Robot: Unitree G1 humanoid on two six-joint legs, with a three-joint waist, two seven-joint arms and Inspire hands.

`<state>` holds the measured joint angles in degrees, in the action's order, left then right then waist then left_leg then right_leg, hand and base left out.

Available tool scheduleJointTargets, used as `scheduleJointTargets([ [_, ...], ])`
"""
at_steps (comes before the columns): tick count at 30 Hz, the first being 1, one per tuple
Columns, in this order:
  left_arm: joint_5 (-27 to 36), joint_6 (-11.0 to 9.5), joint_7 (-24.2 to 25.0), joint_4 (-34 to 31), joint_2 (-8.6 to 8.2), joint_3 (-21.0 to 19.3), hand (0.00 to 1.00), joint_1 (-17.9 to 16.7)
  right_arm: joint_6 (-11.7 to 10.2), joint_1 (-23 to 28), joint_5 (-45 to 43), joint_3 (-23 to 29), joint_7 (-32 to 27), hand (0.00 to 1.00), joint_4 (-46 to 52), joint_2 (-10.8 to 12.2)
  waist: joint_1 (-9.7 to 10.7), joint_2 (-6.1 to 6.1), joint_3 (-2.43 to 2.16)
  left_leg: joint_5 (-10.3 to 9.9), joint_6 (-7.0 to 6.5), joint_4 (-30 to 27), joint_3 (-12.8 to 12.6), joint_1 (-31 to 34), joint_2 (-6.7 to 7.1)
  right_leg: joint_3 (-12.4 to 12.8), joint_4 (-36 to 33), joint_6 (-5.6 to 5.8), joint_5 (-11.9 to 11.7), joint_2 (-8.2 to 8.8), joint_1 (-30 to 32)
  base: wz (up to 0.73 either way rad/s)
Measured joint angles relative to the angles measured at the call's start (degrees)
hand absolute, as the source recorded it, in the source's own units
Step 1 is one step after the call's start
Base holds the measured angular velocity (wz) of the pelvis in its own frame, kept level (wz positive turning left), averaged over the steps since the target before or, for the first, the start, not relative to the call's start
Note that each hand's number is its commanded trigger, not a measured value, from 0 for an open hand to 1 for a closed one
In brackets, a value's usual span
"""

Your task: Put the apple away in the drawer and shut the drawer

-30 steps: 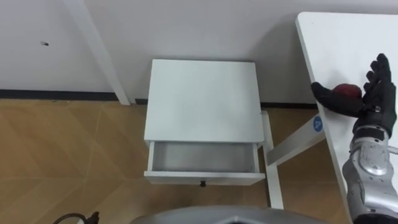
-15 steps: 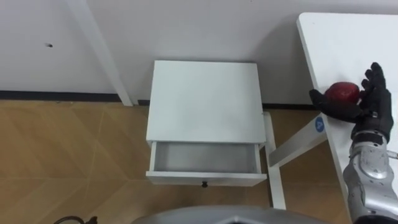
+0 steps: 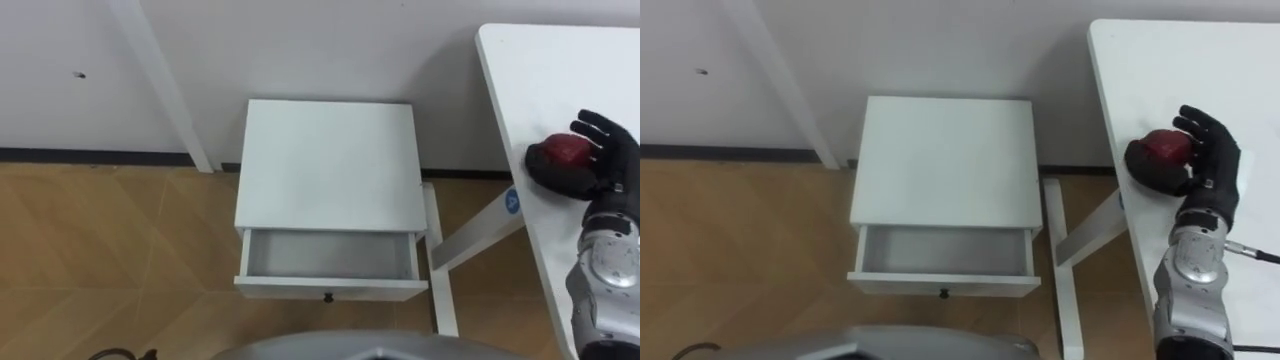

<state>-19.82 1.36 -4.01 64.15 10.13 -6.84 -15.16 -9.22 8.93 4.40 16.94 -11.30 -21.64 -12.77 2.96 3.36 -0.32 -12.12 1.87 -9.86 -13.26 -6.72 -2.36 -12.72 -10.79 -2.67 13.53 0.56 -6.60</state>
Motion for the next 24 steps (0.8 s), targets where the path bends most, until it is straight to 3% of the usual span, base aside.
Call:
scheduleJointTargets([
  [5,0.0,0.4,0.1,0.0,0.00,0.0,0.00,-0.1,0.0,0.0,-0.3,0.1,-0.1,1.00,-0.1,-0.1,0.0,0.33,-0.14,0.0,0.00,0.0,0.1,-0.1,-0.02,0.0,0.0,0.00,0.0,-0.02,-0.1,0.00],
  [16,0.0,0.7,1.3,-0.1,0.00,0.3,0.00,0.1,0.6,0.1,-0.4,-2.1,0.4,1.00,-0.3,-0.3,-0.1,1.17,0.06,0.0,0.00,0.0,0.0,-0.5,-0.03,0.0,0.0,-0.01,0.0,0.00,-0.4,0.00],
  [24,0.0,1.3,1.3,0.0,0.52,1.3,0.00,0.6,2.8,0.1,-4.9,-6.1,2.0,1.00,2.6,-0.6,-0.3,1.98,-0.01,0.0,0.00,-0.4,-0.1,0.2,-0.02,0.9,0.1,-0.05,-0.1,-0.01,0.3,-0.05],
])
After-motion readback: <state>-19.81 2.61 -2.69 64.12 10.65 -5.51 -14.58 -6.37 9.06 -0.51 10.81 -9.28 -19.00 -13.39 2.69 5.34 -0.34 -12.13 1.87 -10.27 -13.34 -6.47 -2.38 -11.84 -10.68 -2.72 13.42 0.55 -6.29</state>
